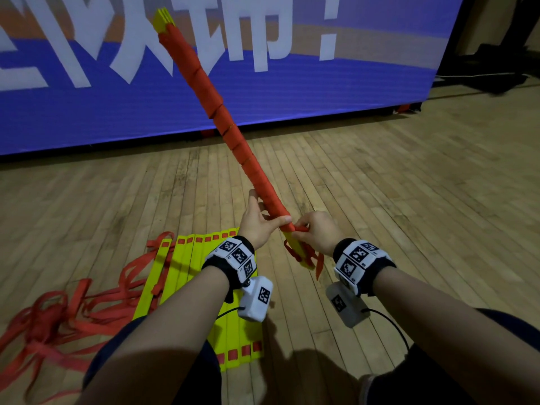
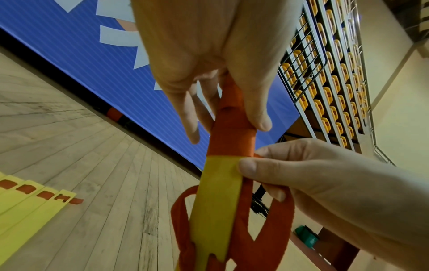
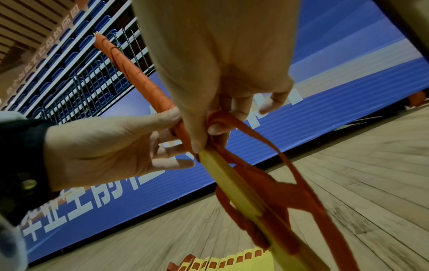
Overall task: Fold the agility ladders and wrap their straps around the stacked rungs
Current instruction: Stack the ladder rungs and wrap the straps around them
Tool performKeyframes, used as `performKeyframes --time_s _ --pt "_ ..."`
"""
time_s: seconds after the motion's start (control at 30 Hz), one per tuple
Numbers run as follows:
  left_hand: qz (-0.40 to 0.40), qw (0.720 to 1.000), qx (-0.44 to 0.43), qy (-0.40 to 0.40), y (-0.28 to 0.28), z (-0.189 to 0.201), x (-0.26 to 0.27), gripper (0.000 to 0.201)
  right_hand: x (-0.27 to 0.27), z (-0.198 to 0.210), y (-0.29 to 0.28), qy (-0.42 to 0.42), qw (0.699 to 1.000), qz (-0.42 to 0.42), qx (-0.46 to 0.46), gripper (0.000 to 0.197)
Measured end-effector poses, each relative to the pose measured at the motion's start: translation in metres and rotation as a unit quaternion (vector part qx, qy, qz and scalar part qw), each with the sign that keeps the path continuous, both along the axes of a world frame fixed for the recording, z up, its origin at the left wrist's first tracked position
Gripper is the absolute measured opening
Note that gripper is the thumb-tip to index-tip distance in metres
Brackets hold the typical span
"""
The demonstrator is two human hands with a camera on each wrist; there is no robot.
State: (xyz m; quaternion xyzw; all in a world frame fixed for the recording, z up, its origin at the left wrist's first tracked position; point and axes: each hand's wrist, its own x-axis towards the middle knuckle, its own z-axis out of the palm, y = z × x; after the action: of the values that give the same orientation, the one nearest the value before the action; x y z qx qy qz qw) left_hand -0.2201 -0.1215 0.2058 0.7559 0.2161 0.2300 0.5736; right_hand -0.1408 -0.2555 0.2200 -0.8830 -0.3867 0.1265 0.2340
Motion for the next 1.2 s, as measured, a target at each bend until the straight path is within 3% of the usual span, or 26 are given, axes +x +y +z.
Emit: performKeyframes --time_s 0.1,0.2,0.33,0.47,0.7,0.97,1.2 --pt "-0.008 1.000 0.006 0.006 0.004 0.002 -0.001 0.074 0.003 -0.002 0.000 0.007 1.000 0.006 0.003 0.018" --pt "-0.064 0.997 -0.045 0.012 0.007 0.006 -0.003 0.059 0.003 -0.005 -0.001 0.027 1.000 0.015 0.004 0.020" --pt "-0.095 0.992 -0.078 0.016 0.003 0.008 -0.004 0.055 0.006 -0.007 -0.002 0.036 0.999 0.000 0.006 0.021" --pt "-0.069 0.995 -0.070 0.017 0.001 0.005 -0.003 0.051 0.006 -0.010 -0.002 0.032 0.999 -0.021 0.006 0.016" --pt "-0.039 0.998 -0.055 0.004 0.003 -0.001 -0.001 0.054 0.001 -0.011 0.000 0.015 0.999 -0.001 -0.037 0.028" --pt "-0.037 0.997 -0.068 -0.009 0.000 0.002 -0.001 0.051 -0.004 -0.004 0.001 -0.027 0.999 -0.019 -0.020 0.018" --pt "-0.055 0.995 -0.076 -0.020 -0.004 0.007 -0.003 0.052 -0.007 -0.004 -0.001 -0.012 1.000 -0.017 -0.015 0.036"
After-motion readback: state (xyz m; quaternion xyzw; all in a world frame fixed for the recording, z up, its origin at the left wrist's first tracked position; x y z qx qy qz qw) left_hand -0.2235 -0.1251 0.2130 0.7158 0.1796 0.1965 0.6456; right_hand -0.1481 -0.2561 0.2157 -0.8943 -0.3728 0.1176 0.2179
